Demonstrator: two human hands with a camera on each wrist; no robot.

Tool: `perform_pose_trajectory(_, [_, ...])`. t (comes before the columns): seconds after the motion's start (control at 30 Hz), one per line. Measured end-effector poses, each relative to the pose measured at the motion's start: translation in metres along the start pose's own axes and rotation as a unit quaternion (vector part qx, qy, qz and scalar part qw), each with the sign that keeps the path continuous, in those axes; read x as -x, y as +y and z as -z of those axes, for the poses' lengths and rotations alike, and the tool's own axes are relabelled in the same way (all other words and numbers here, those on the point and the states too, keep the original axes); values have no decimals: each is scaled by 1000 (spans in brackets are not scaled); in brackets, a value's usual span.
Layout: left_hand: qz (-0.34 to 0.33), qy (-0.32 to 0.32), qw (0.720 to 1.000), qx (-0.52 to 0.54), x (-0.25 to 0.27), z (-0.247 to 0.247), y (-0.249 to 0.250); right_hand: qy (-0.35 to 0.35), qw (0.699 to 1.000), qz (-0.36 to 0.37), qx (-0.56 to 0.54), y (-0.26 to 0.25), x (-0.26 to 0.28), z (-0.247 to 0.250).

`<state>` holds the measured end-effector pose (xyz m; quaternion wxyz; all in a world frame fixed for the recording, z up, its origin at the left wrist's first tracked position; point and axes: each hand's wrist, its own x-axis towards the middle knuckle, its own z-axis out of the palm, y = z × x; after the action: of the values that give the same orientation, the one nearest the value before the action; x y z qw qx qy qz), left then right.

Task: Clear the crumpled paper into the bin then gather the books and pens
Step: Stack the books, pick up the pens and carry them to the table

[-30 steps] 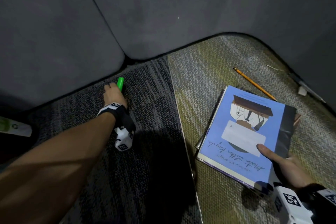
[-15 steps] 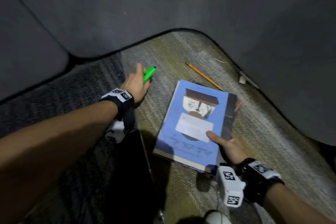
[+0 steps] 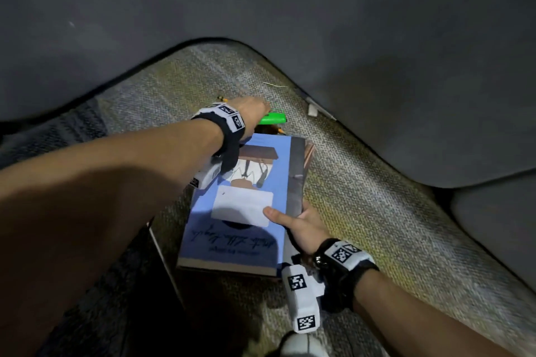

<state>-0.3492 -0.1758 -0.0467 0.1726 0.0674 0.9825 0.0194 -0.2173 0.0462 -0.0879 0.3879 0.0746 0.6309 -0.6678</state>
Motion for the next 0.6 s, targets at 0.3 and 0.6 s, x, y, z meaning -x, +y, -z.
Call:
perform_pose_trajectory(0.3, [-78,16,995,-60,-17,5,10,3,999,3,-36,4,-4,1])
perform_pose_trajectory(0.6, [-114,15,988,-103,-58,24,47,-14,994,-17,-108,5,-9,3])
